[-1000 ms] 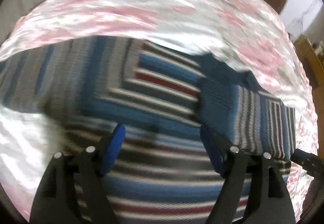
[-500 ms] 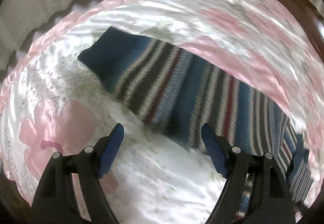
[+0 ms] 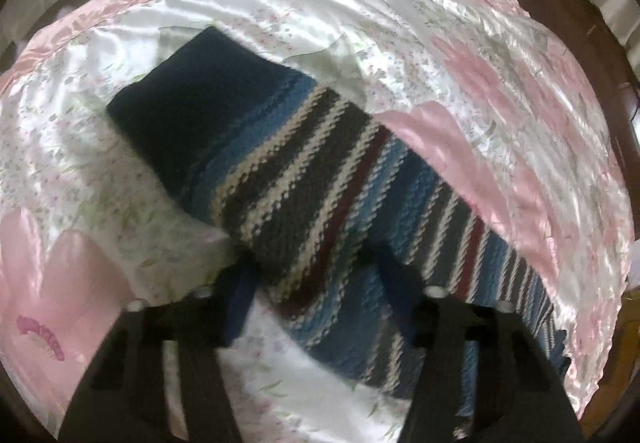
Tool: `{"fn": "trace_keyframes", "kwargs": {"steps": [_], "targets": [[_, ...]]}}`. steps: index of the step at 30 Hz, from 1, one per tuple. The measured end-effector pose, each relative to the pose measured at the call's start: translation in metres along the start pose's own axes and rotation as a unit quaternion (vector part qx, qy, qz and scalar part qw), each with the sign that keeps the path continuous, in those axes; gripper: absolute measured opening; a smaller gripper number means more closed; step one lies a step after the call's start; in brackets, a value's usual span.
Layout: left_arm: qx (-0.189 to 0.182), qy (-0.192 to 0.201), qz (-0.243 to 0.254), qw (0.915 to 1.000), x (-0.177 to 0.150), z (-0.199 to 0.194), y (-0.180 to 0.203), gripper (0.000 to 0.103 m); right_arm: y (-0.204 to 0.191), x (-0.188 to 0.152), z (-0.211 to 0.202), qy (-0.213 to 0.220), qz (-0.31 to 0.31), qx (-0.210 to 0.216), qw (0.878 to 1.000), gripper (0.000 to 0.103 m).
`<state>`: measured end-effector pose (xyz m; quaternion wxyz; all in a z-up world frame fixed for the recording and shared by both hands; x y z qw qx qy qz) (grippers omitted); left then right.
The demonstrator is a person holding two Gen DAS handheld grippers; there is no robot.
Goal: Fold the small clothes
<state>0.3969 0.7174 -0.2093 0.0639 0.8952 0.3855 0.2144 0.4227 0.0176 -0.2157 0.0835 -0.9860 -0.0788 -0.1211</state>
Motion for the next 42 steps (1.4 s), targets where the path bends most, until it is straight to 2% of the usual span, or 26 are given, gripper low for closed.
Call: {"fn": "trace_keyframes", "kwargs": {"steps": [1, 2, 4, 8, 15, 19, 25, 27, 31, 36, 42], "targets": [[-0.005, -0.003, -0.003, 1.0, 0.0, 0.001, 0.001, 0.018, 0.002, -0.001, -0.001, 0.002, 0.002, 0.001, 1.0, 0.074], [-0.012, -0.001, -0.01, 0.9999, 0.0, 0.0, 0.002, 0.014, 0.003, -0.002, -0.002, 0.003, 0.005, 0.004, 1.0, 0.074], [-0.016, 0.018, -0.015, 0.9996, -0.001, -0.007, 0.005, 0.013, 0.006, -0.003, -0.004, 0.005, 0.008, 0.008, 1.0, 0.074], [-0.029, 0.075, 0.023, 0.9965, -0.01, -0.034, 0.026, 0.012, 0.007, -0.006, -0.012, 0.009, 0.003, 0.01, 1.0, 0.074], [-0.074, 0.126, 0.088, 0.9853, -0.041, -0.08, 0.085, 0.012, 0.014, -0.011, -0.026, 0.02, 0.005, 0.006, 1.0, 0.074], [-0.112, 0.139, 0.131, 0.9751, -0.068, -0.102, 0.132, 0.012, 0.022, -0.01, -0.03, 0.025, 0.016, 0.005, 1.0, 0.074], [-0.154, 0.164, 0.218, 0.9497, -0.129, -0.129, 0.211, 0.012, 0.035, -0.013, -0.036, 0.034, 0.029, 0.01, 0.999, 0.074], [-0.168, 0.163, 0.247, 0.9402, -0.155, -0.132, 0.238, 0.012, 0.038, -0.015, -0.038, 0.036, 0.029, 0.009, 0.999, 0.074], [-0.189, 0.151, 0.282, 0.9287, -0.197, -0.128, 0.274, 0.012, 0.044, -0.018, -0.043, 0.043, 0.025, 0.005, 0.999, 0.074], [-0.207, 0.107, 0.293, 0.9273, -0.247, -0.105, 0.312, 0.012, 0.055, -0.021, -0.044, 0.043, 0.032, 0.009, 0.999, 0.074], [-0.185, 0.06, 0.314, 0.9293, -0.299, -0.058, 0.339, 0.013, 0.068, -0.026, -0.038, 0.035, 0.043, 0.012, 0.998, 0.074]]}}
Point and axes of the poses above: each gripper's, at about its wrist camera, not at the fingertips, and z roughly the way its jaws point, y to its right, x to its top, the point moved 1 cm from there along z, roughly the way its jaws point, and after that the axes turned 2 degrees about y, right-handed, at the moved point
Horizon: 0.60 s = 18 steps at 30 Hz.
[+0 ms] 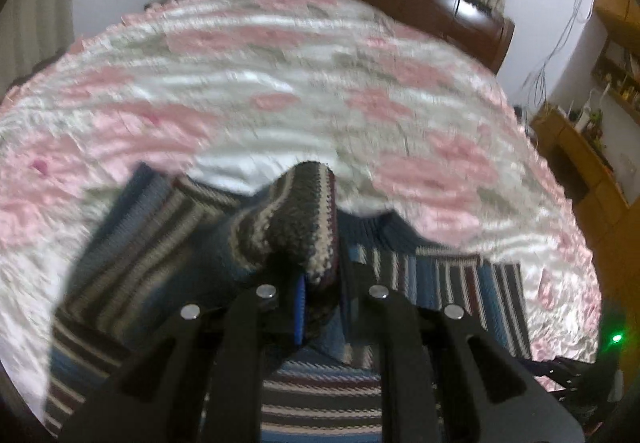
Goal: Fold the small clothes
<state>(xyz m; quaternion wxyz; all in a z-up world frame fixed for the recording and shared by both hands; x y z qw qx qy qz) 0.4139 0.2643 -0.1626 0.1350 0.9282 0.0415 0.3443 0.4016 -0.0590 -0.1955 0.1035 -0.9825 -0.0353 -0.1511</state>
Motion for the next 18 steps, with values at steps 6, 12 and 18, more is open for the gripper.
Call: {"fn": "trace_keyframes", "kwargs": {"steps": [6, 12, 18], "targets": [[0.012, -0.059, 0.017, 0.998, -0.028, 0.041, 0.009, 0.015, 0.018, -0.007, 0.012, -0.011, 0.024, 0.01, 1.0, 0.075], [-0.005, -0.138, 0.007, 0.9905, -0.046, 0.064, -0.002, 0.022, 0.019, -0.007, 0.02, -0.024, 0.028, 0.008, 0.999, 0.077], [-0.099, -0.139, 0.003, 0.9852, -0.044, -0.009, -0.018, 0.071, 0.01, -0.006, 0.016, -0.031, 0.025, -0.001, 0.999, 0.078]]}}
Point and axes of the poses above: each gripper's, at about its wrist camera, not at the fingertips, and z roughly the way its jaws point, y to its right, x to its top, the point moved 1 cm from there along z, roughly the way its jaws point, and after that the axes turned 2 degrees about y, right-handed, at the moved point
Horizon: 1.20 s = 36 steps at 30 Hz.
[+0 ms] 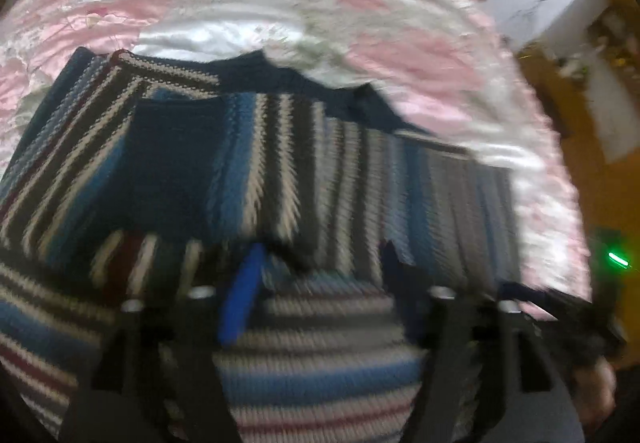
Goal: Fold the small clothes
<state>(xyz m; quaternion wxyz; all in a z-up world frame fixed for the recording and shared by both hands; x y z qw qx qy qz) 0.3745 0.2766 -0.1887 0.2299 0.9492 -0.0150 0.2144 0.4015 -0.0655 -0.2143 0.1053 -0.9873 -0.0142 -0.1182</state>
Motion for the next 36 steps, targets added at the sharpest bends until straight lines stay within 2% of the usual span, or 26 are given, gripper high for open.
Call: {"fn": "trace_keyframes", "kwargs": {"steps": [2, 6, 9, 12, 16, 18, 21, 24, 26, 32, 35, 36], "targets": [[0.007, 0.014, 0.009, 0.9998, -0.006, -0.026, -0.014, 0.071, -0.007, 0.001, -0.006, 0.004, 0.001, -0.007, 1.0, 0.078], [0.112, 0.037, 0.002, 0.9931, 0.007, -0.048, -0.062, 0.07, -0.032, 0.01, -0.013, 0.01, -0.012, 0.003, 1.0, 0.078], [0.207, 0.038, -0.029, 0.9772, 0.026, -0.048, -0.112, 0.068, -0.074, 0.025, -0.015, 0.015, -0.046, 0.008, 0.999, 0.078], [0.234, 0.022, -0.049, 0.9708, 0.046, -0.037, -0.141, 0.066, -0.123, 0.044, -0.015, 0.021, -0.089, 0.012, 0.996, 0.078], [0.229, -0.015, -0.059, 0.9715, 0.06, -0.021, -0.163, 0.061, -0.188, 0.065, -0.001, 0.007, -0.131, 0.053, 0.99, 0.077], [0.22, -0.028, -0.064, 0.9729, 0.064, -0.011, -0.174, 0.059, -0.209, 0.069, 0.009, -0.005, -0.149, 0.057, 0.987, 0.076], [0.22, -0.034, -0.051, 0.9735, 0.065, -0.004, -0.18, 0.06, -0.234, 0.074, 0.026, -0.021, -0.161, 0.061, 0.985, 0.075], [0.196, -0.036, -0.076, 0.9769, 0.064, -0.003, -0.19, 0.061, -0.255, 0.079, 0.041, -0.034, -0.162, 0.076, 0.983, 0.075], [0.179, -0.032, -0.091, 0.979, 0.063, -0.002, -0.198, 0.061, -0.274, 0.079, 0.056, -0.045, -0.181, 0.069, 0.98, 0.075], [0.182, -0.031, -0.079, 0.9797, 0.062, 0.0, -0.195, 0.062, -0.286, 0.072, 0.095, -0.076, -0.2, 0.005, 0.977, 0.075], [0.182, -0.032, -0.082, 0.9794, 0.062, 0.0, -0.196, 0.063, -0.283, 0.07, 0.1, -0.066, -0.207, -0.009, 0.976, 0.062], [0.182, -0.032, -0.082, 0.9793, 0.061, 0.0, -0.196, 0.063, -0.281, 0.07, 0.099, -0.063, -0.208, -0.014, 0.976, 0.052]]}}
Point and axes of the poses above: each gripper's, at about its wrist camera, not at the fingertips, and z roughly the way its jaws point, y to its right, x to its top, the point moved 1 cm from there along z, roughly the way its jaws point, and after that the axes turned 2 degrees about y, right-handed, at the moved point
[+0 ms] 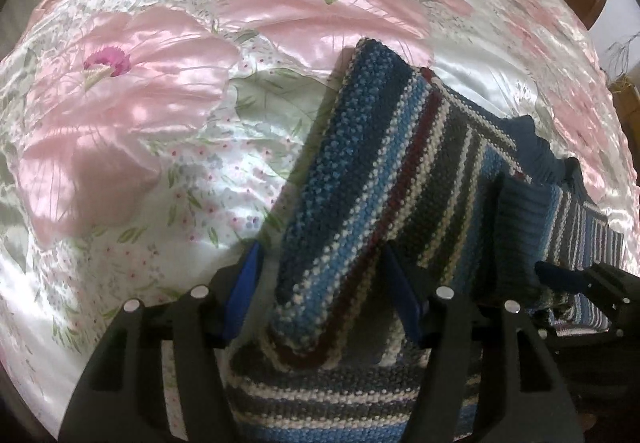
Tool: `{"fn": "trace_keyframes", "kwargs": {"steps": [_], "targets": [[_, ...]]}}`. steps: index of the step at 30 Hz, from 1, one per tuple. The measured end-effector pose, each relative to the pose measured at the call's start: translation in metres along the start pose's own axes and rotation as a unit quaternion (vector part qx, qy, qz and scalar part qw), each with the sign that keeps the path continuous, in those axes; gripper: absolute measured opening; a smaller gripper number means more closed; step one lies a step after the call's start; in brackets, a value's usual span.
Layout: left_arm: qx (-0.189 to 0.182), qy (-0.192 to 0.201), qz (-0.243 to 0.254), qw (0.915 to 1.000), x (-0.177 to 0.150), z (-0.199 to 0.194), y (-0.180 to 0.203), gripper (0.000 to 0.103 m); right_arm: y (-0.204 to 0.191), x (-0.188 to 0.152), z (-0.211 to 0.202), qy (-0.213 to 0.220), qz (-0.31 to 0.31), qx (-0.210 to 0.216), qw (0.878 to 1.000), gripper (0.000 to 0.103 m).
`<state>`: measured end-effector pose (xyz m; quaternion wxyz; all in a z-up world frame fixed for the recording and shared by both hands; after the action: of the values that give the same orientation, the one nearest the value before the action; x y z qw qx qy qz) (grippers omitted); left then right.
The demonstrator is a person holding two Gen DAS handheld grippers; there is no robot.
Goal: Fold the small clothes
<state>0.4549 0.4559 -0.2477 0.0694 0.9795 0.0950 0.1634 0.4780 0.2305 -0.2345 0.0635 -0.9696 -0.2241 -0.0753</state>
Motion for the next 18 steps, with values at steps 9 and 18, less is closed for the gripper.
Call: {"fn": "trace_keyframes", "kwargs": {"steps": [9, 18], "targets": [[-0.007, 0.003, -0.01, 0.9999, 0.001, 0.001, -0.002, 0.064, 0.082, -0.024, -0.041, 0.044, 0.103, 0.113, 0.987, 0.015], [0.004, 0.017, -0.002, 0.9998, -0.003, -0.001, 0.001, 0.064, 0.197, -0.11, -0.074, 0.082, 0.205, 0.141, 0.965, 0.048]]}}
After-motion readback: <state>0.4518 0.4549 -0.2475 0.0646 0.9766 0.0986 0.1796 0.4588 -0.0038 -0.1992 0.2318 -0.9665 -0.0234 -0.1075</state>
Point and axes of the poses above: each gripper's, at about its wrist camera, not at the fingertips, and z roughly the way its jaws point, y to its right, x to its top, the point moved 1 cm from there along z, roughly the way its jaws point, and after that the axes turned 2 degrees about y, right-handed, at the moved point
